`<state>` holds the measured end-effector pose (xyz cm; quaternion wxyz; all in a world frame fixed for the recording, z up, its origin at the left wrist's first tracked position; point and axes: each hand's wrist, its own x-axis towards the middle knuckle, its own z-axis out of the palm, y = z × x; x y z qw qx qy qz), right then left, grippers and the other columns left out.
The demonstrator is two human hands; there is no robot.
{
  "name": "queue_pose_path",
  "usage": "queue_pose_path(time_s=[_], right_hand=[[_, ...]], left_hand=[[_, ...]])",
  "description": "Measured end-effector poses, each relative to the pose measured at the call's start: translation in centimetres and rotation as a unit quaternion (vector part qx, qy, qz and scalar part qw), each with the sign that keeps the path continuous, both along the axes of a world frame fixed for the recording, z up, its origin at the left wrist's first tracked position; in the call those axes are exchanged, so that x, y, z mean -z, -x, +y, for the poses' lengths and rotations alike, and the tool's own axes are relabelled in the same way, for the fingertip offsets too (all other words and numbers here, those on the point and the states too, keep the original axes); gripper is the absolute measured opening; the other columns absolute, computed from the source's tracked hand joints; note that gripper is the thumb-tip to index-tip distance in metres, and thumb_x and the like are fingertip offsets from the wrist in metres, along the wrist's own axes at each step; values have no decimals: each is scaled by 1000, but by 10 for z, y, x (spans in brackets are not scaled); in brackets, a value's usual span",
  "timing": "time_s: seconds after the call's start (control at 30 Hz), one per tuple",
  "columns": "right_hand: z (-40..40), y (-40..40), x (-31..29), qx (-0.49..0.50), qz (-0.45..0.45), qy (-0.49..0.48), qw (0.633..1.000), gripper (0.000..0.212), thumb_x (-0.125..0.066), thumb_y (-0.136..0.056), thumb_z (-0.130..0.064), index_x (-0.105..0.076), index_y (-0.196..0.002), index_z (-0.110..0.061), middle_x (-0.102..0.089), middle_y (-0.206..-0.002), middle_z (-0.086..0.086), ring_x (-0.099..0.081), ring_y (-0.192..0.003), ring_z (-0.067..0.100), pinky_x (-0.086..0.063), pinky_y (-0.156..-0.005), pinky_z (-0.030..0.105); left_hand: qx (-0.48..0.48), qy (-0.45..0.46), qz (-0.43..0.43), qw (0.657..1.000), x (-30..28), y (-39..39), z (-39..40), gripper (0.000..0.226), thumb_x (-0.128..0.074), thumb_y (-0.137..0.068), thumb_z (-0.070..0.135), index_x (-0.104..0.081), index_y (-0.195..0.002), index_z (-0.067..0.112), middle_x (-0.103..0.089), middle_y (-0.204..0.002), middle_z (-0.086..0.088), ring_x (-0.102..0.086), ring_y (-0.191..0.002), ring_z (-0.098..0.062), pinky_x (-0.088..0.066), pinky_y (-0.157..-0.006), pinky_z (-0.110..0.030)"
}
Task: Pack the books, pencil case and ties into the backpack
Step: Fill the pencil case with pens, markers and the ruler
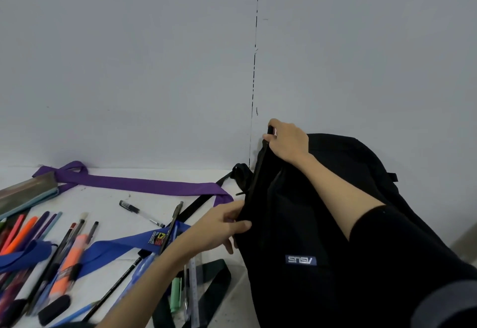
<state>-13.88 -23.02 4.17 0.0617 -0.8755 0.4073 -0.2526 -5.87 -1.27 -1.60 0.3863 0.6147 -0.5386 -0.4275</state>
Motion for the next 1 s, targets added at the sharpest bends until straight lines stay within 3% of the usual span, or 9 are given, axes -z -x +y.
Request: queue_pose_path(time_s=[0.13, 0.23, 0.33, 0.47, 0.53, 0.6, 0.7, 0.9, 1.0], right_hand=[[-1, -21, 3, -3, -9, 9, 1000, 22, -46, -96, -26, -51, -110, -10, -65, -94, 10, -55, -81, 30, -34, -63, 30], [12, -15, -2, -35, 11, -64, 997, 38, -51, -92, -36, -39, -117, -11, -58, -78, 3, -52, -71, 25, -36, -62, 31], [40, 5, -13, -61, 182, -62, 979, 72, -62, -78, -54, -29, -124, -11, -55, -84, -1, -51, -75, 23, -37, -65, 32], [83, 30, -28, -89, 321, -94, 938, 74, -64, -79, -32, -20, -135, -14, -52, -82, 1, -51, -76, 25, -36, -66, 31], [91, 40, -41, -97, 304, -69, 945, 56, -58, -80, -15, -26, -127, -13, -45, -74, 0, -49, -73, 25, -34, -59, 30], [86, 54, -67, -83, 186, -37, 978, 38, -52, -78, -5, -31, -108, -13, -42, -73, 1, -47, -76, 28, -34, -58, 31], [70, 69, -103, -66, 25, -49, 996, 33, -50, -75, 1, -33, -99, -13, -48, -85, 7, -48, -80, 29, -42, -68, 37], [78, 63, -97, -44, 122, -25, 991, 32, -54, -76, -6, -35, -100, -15, -46, -80, 0, -48, -76, 25, -30, -53, 28], [80, 64, -90, -58, 153, -75, 984, 32, -64, -75, -16, -41, -97, -18, -49, -86, -2, -49, -81, 23, -29, -55, 27]], left_hand=[[3, -34, -6, 999, -1, -6, -8, 25, -52, -94, 11, -58, -116, 21, -64, -78, 5, -59, -60, -12, -50, -52, -21], [-41, -84, -22, 995, -3, -3, -14, 18, -50, -95, 17, -56, -112, 16, -65, -77, -1, -62, -60, -16, -51, -51, -22], [-124, -74, -47, 988, -3, 4, -22, 28, -48, -96, 36, -54, -91, 9, -61, -65, -1, -60, -48, -12, -47, -44, -20], [-179, -2, -92, 979, 4, 10, -33, 27, -48, -95, 29, -49, -75, 11, -55, -59, -1, -54, -41, -9, -45, -43, -22], [-185, -19, -99, 978, 10, 6, -33, 20, -44, -95, 19, -54, -83, 7, -56, -61, -4, -54, -44, -12, -47, -46, -25], [-185, -73, -86, 976, 20, 2, -31, 19, -39, -96, 16, -55, -91, 7, -58, -60, -5, -54, -41, -11, -45, -43, -22], [-197, -108, -33, 974, 28, 10, -35, 20, -36, -96, 14, -55, -96, 8, -58, -62, -5, -55, -43, -12, -45, -41, -20], [-188, -112, -41, 975, 27, 20, -39, 18, -38, -96, 16, -53, -95, 7, -60, -70, -5, -58, -52, -15, -49, -45, -21], [-200, -94, -17, 975, 21, 12, -25, 28, -46, -97, 34, -53, -92, 7, -61, -65, -4, -57, -48, -11, -47, -44, -20]])
